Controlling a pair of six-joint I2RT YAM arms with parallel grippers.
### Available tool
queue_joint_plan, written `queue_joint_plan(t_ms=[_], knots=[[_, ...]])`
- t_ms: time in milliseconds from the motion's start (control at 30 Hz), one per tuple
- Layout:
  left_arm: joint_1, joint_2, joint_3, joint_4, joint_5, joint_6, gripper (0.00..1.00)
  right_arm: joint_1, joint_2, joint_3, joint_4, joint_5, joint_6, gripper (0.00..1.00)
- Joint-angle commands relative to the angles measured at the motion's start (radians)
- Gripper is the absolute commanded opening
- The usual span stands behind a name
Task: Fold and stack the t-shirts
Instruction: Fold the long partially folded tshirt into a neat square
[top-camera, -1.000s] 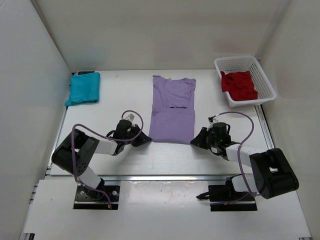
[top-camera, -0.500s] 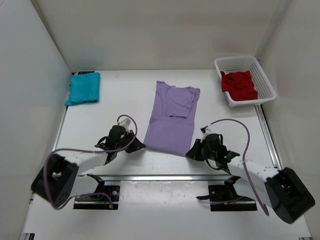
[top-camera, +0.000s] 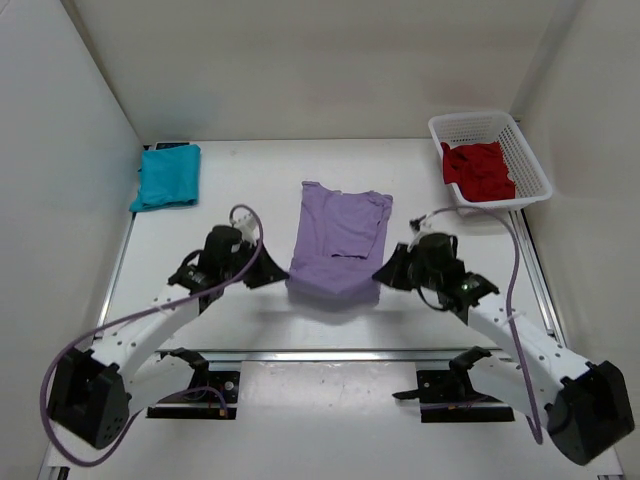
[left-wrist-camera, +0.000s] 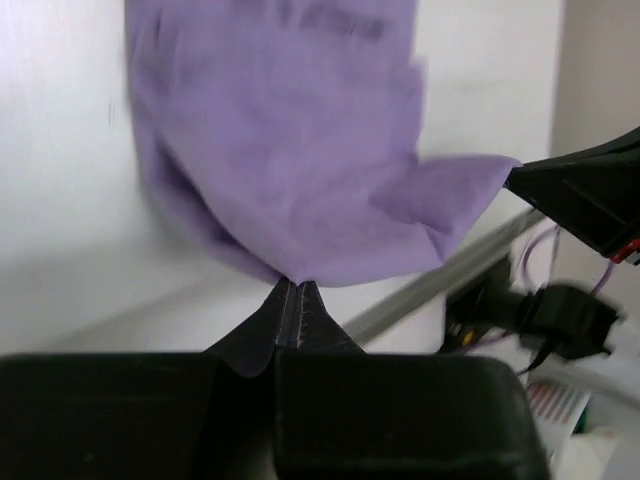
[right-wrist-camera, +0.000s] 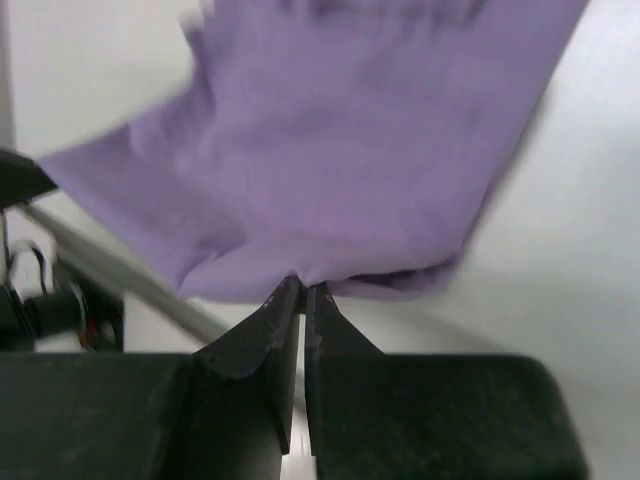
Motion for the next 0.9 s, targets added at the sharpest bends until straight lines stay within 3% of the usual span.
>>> queue_joint_plan(t_ms=[0,100,233,367,600,667,800,867], knots=[[0.077,0.135,0.191,0.077,-0.009,0.055,0.00,-0.153,0.134,0.166,0.084,-0.102,-0.158,0.00],[0.094,0.309,0.341,0.154,-0.049,0.040,0.00,-0.306,0.312,0.299,0.136,-0.175,-0.226,0.00],[0.100,0.603,0.603,0.173,-0.176,0.069,0.00,-0.398,0.554,0.493,0.164,-0.211,-0.250,0.00],[0.117,0.886,0.896,0.113,-0.169,0.057,0.00,-0.450,0.766,0.678,0.198,-0.224,-0.258,0.00],[0.143,1.099,1.099,0.163,-0.256,0.039,0.00,-0.501,1.084,1.012,0.152,-0.217,-0.278,0.00],[0.159,1.147,1.147,0.168,-0.245,0.041,0.07,-0.504,1.150,1.088,0.120,-0.189,-0.292,0.00],[0.185,1.210,1.208,0.171,-0.221,0.026,0.18,-0.512,1.242,1.185,0.112,-0.223,-0.283,0.08],[0.197,1.189,1.184,0.209,-0.219,0.017,0.24,-0.510,1.247,1.200,0.138,-0.247,-0.289,0.19]])
